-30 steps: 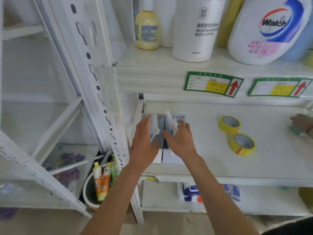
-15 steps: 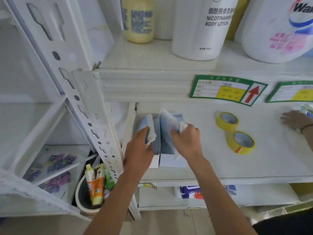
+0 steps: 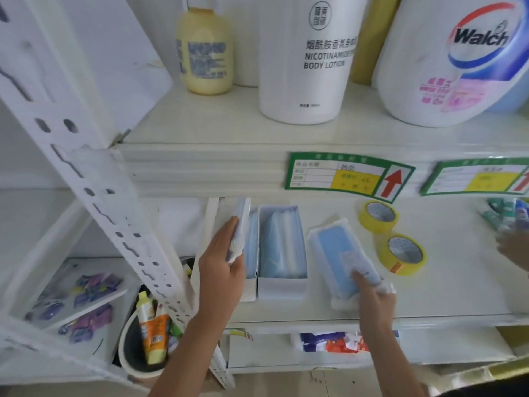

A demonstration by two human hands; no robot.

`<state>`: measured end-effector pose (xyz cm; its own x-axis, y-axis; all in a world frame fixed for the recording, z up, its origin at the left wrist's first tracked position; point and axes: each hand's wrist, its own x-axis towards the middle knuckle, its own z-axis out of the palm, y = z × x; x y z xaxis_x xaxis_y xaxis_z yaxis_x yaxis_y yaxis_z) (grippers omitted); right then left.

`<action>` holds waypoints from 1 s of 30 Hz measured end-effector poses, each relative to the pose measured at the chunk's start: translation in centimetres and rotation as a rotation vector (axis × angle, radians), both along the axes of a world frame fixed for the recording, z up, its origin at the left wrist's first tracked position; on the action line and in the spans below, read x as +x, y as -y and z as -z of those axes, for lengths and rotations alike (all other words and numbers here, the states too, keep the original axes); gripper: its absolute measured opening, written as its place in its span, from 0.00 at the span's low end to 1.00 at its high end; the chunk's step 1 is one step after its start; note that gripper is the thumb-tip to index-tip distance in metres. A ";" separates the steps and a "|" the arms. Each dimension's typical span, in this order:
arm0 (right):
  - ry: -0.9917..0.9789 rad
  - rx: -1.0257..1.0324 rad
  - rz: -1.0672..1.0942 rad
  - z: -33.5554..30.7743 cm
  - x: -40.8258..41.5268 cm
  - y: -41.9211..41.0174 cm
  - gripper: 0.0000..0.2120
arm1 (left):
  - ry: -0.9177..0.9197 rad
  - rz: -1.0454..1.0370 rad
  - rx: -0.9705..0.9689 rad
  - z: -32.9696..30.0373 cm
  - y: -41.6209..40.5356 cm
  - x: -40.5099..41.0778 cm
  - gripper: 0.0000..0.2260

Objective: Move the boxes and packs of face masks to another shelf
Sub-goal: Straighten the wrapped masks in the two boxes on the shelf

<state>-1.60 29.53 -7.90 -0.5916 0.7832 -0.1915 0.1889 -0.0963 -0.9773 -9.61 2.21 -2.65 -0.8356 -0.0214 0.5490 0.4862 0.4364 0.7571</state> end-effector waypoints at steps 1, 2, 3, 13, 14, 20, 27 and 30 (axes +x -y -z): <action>0.074 -0.004 -0.064 0.5 0.1 0.5 0.17 | -0.032 0.016 0.011 -0.2 -0.5 0.1 0.25; 0.148 0.015 -0.135 0.6 0.1 1.1 0.19 | -0.060 0.037 0.016 -0.3 -1.0 0.2 0.25; 0.203 0.064 -0.190 0.6 0.1 1.6 0.23 | -0.075 0.059 0.020 -0.4 -1.6 0.2 0.25; 0.377 0.581 -0.375 -2.8 0.5 0.1 0.26 | -0.098 0.277 -0.035 -1.5 -7.0 1.9 0.31; 0.321 0.545 -0.390 -2.9 0.4 0.3 0.22 | -0.087 0.290 -0.063 -1.5 -7.2 2.0 0.31; -0.069 -0.224 -0.638 -8.3 -1.9 2.2 0.26 | -0.282 0.342 -0.474 -2.2 -8.8 2.6 0.35; -0.144 -0.375 -0.622 -9.2 -4.6 -0.7 0.12 | -0.174 0.480 -0.586 -1.1 -7.8 3.1 0.33; -0.011 -0.194 -0.447 -8.0 -5.2 -3.7 0.07 | -0.046 0.398 -0.644 -0.6 -5.3 2.3 0.32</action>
<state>-6.80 33.22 0.08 -0.8648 0.4022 -0.3005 0.2429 -0.1887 -0.9515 -7.28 7.51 -2.02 -0.6890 0.6135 0.3859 0.7246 0.5703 0.3869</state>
